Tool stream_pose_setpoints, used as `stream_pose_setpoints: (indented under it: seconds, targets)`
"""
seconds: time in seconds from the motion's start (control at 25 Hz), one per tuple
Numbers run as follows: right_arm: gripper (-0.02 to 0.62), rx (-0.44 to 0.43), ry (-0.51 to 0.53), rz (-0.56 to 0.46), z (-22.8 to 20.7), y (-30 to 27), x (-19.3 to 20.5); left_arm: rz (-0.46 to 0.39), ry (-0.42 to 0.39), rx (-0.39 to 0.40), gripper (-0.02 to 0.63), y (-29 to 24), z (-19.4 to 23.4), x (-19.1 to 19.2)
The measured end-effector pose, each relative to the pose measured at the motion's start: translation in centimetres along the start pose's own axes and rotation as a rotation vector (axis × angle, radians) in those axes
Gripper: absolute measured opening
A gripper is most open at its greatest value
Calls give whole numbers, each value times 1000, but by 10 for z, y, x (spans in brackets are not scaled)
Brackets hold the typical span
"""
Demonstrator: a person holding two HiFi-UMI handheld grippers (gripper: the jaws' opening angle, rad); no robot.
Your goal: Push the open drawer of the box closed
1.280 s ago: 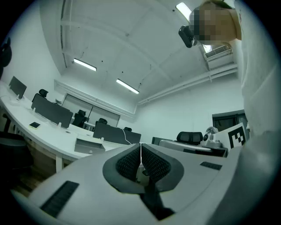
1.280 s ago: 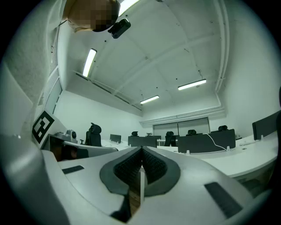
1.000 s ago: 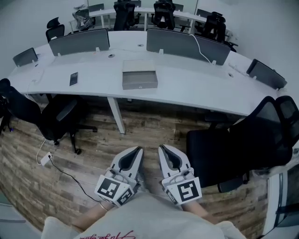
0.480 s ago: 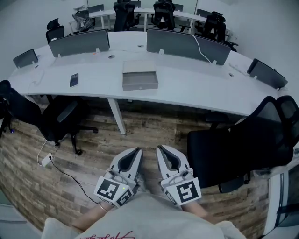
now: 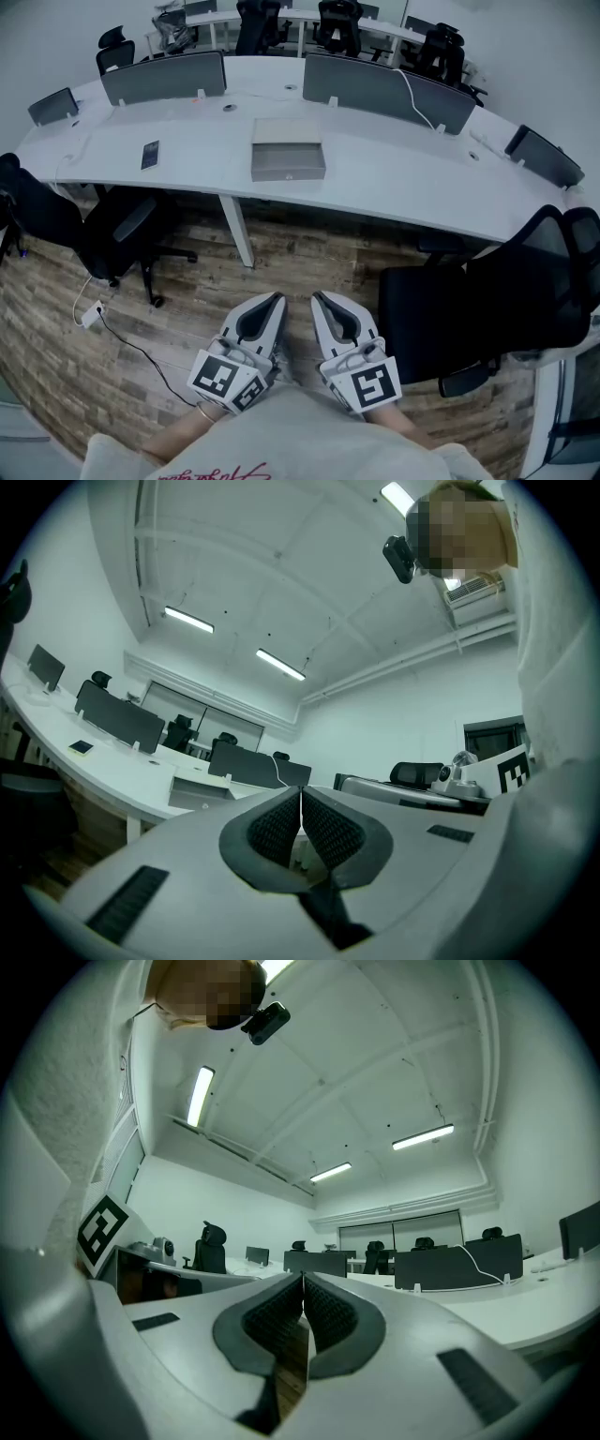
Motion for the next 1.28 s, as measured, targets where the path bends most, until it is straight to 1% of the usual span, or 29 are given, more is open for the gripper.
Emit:
stream_pose_setpoints:
  seconds: [0.28,0.76,1.04,1.2,1.28]
  targets:
    - [18,8,-4,1,-23,-29,12,11,12,8,18,-29,24,7]
    - [18,-24,24,32,-64,-106,40,12,28,-7,18,-98,92,5]
    - [18,-6,13,31,-91,-159,54,5,22,2,18,-142,136,-2]
    - [18,6,19,42,-108,-190,69,7,14,6,18,-167,165,-3]
    - [18,28,-7,48,-117,-205,78,9,13,5,18,-178,178,-2]
Point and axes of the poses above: the fingertips, and each gripper's own axes: y backward along the fingers, z to its left, x out of its underside, the point moved 4 cm from there along y, backward along the fingers, and after that the axes turned 14 degrees about -z, right-handed, at the moved point
